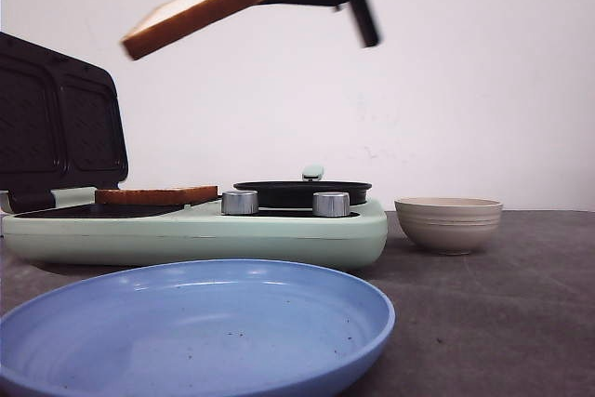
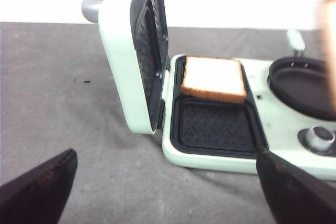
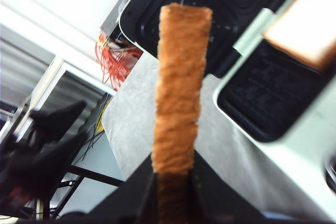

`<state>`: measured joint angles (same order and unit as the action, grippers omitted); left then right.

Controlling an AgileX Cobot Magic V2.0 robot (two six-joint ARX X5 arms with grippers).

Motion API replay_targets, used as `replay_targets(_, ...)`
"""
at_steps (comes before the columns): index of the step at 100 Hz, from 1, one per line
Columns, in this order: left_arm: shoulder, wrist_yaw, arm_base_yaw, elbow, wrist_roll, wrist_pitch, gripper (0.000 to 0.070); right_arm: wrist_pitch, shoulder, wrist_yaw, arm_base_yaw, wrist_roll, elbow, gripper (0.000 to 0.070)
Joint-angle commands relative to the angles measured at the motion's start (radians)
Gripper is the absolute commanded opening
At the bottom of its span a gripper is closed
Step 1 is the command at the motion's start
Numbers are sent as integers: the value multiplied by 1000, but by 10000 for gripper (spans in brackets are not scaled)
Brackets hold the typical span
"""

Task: Make breakfast with bread and shrimp
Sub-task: 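Carry the bread with the right gripper onto the other sandwich plate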

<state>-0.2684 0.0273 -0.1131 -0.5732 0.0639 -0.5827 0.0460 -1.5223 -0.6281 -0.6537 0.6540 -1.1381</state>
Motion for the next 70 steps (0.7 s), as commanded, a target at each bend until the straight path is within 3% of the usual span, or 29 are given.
replay_targets(1, 4, 0, 2, -5, 11, 3, 635, 13, -75, 0, -23, -18, -66, 0)
replay_targets(40, 7, -12, 2, -5, 35, -13, 636, 21, -426, 36, -84, -2, -349, 0)
replay_targets(70, 7, -11, 2, -5, 35, -16, 636, 29, -576, 139, -122, 31, -468, 0)
